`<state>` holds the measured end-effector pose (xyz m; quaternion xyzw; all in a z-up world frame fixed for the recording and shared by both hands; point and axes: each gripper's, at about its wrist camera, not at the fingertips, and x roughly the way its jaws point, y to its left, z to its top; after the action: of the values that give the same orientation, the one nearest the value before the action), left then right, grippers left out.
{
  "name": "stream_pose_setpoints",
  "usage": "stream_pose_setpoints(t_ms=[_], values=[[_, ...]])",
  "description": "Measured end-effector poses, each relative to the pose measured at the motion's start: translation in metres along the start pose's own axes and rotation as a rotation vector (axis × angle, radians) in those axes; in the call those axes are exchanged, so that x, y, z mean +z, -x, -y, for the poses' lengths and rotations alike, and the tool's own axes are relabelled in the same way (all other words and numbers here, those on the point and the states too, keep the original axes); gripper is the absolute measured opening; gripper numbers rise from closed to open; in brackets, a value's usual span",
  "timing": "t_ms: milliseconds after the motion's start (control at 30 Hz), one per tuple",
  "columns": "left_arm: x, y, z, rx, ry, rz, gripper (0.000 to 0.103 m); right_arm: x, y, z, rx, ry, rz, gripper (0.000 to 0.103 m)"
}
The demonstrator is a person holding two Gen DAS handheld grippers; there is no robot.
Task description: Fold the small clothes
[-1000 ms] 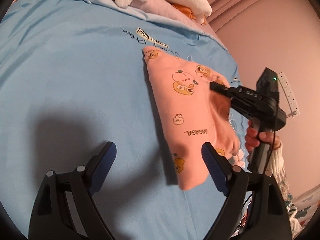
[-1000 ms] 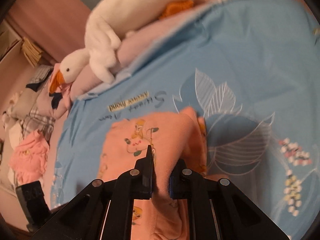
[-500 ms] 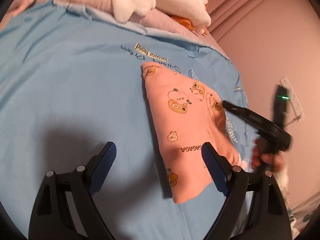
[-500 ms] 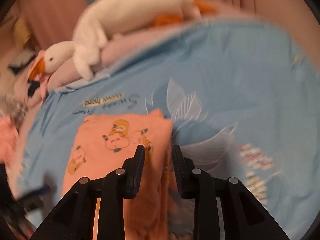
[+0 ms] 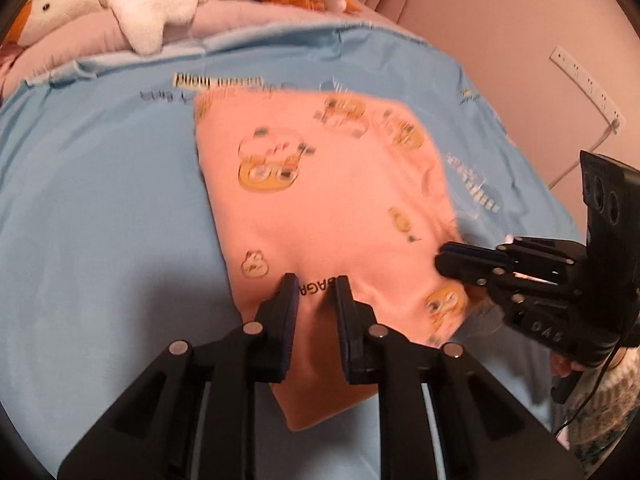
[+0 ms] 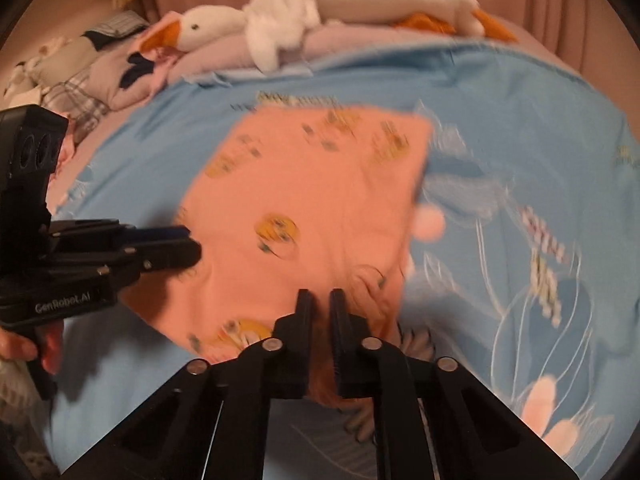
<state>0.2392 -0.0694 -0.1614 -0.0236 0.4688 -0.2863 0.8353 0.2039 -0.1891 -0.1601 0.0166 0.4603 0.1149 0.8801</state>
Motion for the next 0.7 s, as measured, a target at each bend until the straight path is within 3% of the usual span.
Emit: stream_pose_setpoints(t_ms=[167, 233, 267, 300, 333, 367, 500, 567, 700], values=[[-0.002, 0.009, -0.008, -0.041, 0.024, 0.010, 0.019, -0.009, 0.004, 0.014, 0.108, -0.097, 0.029, 0.005], [-0.002, 0.021, -0.015, -0.119, 0.095, 0.010, 0.039, -0.011, 0.011, 0.020, 0.164, -0.154, 0.027, 0.006], [-0.002, 0.027, -0.021, -0.154, 0.128, 0.023, 0.063, -0.011, 0.018, 0.027, 0.212, -0.197, 0.035, 0.011], [-0.004, 0.036, -0.030, -0.151, 0.172, 0.058, 0.091, -0.013, 0.023, 0.032, 0.248, -0.224, 0.049, 0.026], [-0.005, 0.042, -0.033, -0.135, 0.198, 0.088, 0.099, -0.014, 0.029, 0.040, 0.276, -0.254, 0.067, 0.038], [-0.005, 0.047, -0.040, -0.141, 0.224, 0.113, 0.100, -0.014, 0.034, 0.049, 0.289, -0.291, 0.086, 0.058], [0.003, 0.043, -0.070, -0.263, 0.385, 0.095, 0.100, -0.011, 0.032, 0.070, 0.297, -0.380, 0.111, 0.060], [0.008, 0.037, -0.074, -0.300, 0.416, 0.076, 0.100, -0.006, 0.024, 0.081, 0.338, -0.435, 0.104, 0.060], [0.020, 0.022, -0.073, -0.296, 0.425, 0.041, 0.100, 0.006, 0.006, 0.094, 0.381, -0.488, 0.070, 0.060]])
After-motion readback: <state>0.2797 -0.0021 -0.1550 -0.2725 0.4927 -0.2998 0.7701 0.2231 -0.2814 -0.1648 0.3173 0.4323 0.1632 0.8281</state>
